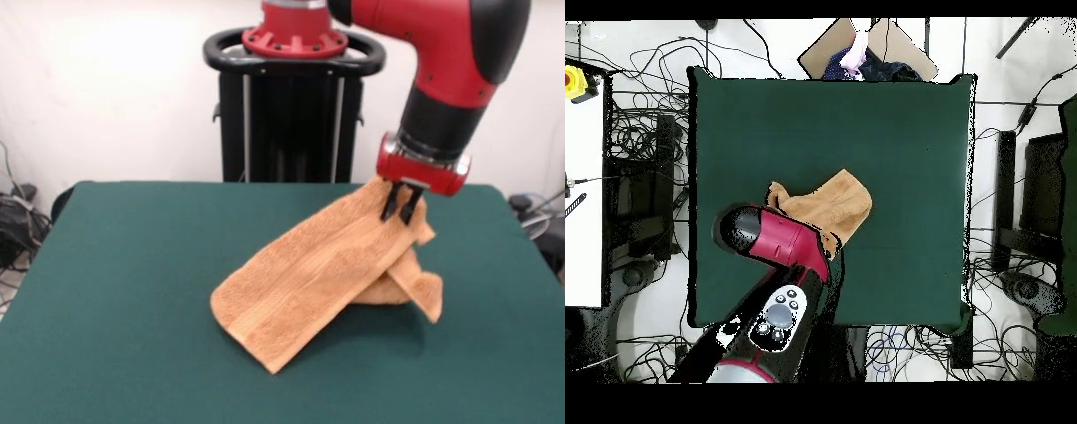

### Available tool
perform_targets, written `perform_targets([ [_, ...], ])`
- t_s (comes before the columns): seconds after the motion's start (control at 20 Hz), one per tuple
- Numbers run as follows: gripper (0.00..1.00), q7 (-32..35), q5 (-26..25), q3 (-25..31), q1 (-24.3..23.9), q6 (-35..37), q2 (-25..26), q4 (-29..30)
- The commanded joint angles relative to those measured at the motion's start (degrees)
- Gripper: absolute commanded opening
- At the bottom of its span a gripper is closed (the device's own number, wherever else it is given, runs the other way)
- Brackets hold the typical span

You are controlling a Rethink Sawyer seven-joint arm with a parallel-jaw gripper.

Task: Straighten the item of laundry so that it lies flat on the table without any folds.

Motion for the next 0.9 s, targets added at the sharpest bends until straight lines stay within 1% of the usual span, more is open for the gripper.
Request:
perform_targets([
  [0.05,0.0,11.9,-1.9,0.5,0.5,7.1,-2.9,-2.4],
  [0.3,0.0,13.1,-2.3,0.5,1.5,7.0,-4.2,-1.1],
  [0.6,0.0,14.1,-1.9,0.1,2.3,7.6,-4.5,-0.7],
  [0.75,0.0,13.9,-1.8,0.0,2.2,7.7,-4.1,-1.2],
  [0.9,0.0,14.1,-2.2,-1.1,2.7,10.0,-4.6,-2.3],
])
